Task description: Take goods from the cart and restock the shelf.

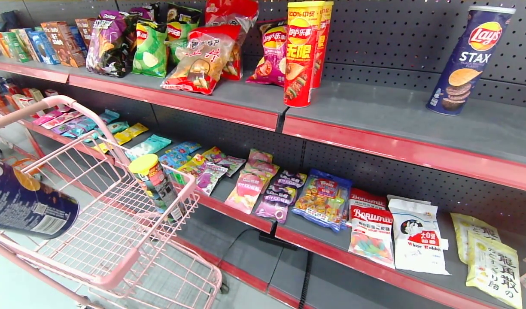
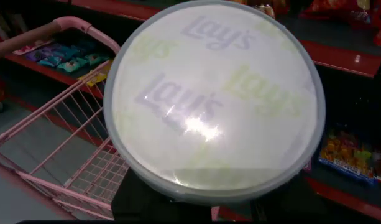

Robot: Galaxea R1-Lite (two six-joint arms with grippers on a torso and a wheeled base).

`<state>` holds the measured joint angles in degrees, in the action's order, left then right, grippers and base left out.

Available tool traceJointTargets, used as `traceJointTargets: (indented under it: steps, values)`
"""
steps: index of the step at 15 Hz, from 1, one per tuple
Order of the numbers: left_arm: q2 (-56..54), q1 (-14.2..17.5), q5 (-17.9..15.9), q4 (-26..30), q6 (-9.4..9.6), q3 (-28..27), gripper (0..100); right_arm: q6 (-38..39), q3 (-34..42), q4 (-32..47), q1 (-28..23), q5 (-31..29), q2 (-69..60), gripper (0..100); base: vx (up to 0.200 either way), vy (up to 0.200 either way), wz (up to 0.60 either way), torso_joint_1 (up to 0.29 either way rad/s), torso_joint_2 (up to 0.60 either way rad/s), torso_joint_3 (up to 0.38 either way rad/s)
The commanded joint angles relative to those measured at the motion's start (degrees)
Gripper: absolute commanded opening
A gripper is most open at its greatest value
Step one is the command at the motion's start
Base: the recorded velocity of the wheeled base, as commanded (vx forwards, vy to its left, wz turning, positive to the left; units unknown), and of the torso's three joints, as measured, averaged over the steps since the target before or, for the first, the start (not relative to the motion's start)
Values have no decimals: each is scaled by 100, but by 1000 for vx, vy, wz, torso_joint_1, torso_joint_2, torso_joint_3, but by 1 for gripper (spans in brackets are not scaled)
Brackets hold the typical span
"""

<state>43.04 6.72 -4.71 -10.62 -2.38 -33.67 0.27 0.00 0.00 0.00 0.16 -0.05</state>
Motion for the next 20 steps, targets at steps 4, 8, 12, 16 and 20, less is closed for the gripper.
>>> traceJointTargets:
  steps: [4,8,12,16,20]
  values:
    - [-174,-4,-74,-10,53,1,0,0,0,0,0,2,5,100,0,0,0,0,0,0]
    - [-174,-4,-136,-10,194,-8,0,0,0,0,0,2,5,100,0,0,0,0,0,0]
    - [-182,-4,-136,-10,211,1,0,0,0,0,0,2,5,100,0,0,0,0,0,0]
    - [-182,-4,-136,-10,282,10,0,0,0,0,0,2,5,100,0,0,0,0,0,0]
    - [-165,-13,-145,-10,282,10,0,0,0,0,0,2,5,100,0,0,0,0,0,0]
